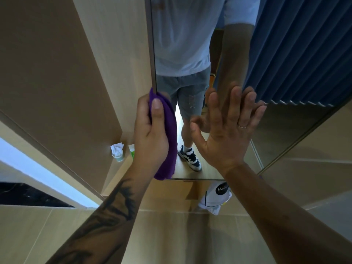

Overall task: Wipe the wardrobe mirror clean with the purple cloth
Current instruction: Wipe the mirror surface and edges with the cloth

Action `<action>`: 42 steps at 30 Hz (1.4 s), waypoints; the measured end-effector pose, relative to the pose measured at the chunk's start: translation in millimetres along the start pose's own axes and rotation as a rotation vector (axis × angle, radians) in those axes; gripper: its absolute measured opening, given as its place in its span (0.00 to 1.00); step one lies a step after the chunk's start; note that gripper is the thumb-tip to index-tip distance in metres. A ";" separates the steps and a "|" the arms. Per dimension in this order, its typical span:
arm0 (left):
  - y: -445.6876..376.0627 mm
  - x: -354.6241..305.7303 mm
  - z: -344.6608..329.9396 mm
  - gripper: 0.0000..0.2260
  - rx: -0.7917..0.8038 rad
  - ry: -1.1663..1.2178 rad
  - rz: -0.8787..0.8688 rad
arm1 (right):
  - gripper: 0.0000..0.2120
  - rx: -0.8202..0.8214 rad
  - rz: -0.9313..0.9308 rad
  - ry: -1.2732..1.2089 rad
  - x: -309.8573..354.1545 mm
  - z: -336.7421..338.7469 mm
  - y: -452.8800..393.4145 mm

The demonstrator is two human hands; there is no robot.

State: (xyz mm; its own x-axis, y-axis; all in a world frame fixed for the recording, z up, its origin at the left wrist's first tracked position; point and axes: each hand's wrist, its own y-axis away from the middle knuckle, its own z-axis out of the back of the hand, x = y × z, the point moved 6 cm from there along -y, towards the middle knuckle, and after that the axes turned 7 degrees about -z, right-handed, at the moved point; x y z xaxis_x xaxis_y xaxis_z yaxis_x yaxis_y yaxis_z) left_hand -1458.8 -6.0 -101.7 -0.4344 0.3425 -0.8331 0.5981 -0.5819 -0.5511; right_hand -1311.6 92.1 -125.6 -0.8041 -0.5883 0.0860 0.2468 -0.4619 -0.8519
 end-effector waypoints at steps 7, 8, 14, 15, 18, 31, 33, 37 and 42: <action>44.0 60.5 4.0 0.10 0.128 -0.160 0.178 | 0.44 -0.007 -0.024 -0.003 1.8 -2.3 2.3; 41.4 55.3 4.9 0.09 0.134 -0.173 0.161 | 0.44 -0.005 -0.024 -0.007 2.1 -2.4 3.5; -0.8 -2.6 7.1 0.11 0.051 -0.082 -0.105 | 0.44 -0.020 -0.025 -0.012 0.8 -6.5 6.2; -0.8 0.1 4.0 0.11 0.034 -0.085 -0.087 | 0.44 -0.021 -0.028 -0.010 1.2 -7.2 5.0; 25.4 39.8 -3.6 0.12 0.041 -0.100 0.065 | 0.43 -0.027 -0.042 -0.015 1.7 -8.3 5.4; -24.9 -15.6 6.5 0.13 -0.051 -0.040 -0.158 | 0.44 -0.056 -0.030 0.024 0.2 -11.8 6.9; -27.4 -12.3 3.8 0.15 -0.041 -0.031 -0.143 | 0.44 -0.069 -0.043 0.030 -0.4 -12.3 6.9; 24.2 50.2 -2.5 0.13 0.047 -0.107 0.039 | 0.44 -0.091 -0.032 0.026 0.8 -12.8 6.2; 80.1 119.6 -0.7 0.12 0.129 -0.132 0.277 | 0.44 -0.100 -0.018 0.030 0.2 -13.6 6.3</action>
State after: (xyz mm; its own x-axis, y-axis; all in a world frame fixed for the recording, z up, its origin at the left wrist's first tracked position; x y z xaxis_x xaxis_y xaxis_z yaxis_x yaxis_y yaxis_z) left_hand -1462.4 -11.2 -245.5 -0.3557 0.0643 -0.9324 0.6190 -0.7312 -0.2866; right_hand -1317.5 98.1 -137.9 -0.8239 -0.5599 0.0876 0.1783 -0.4029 -0.8977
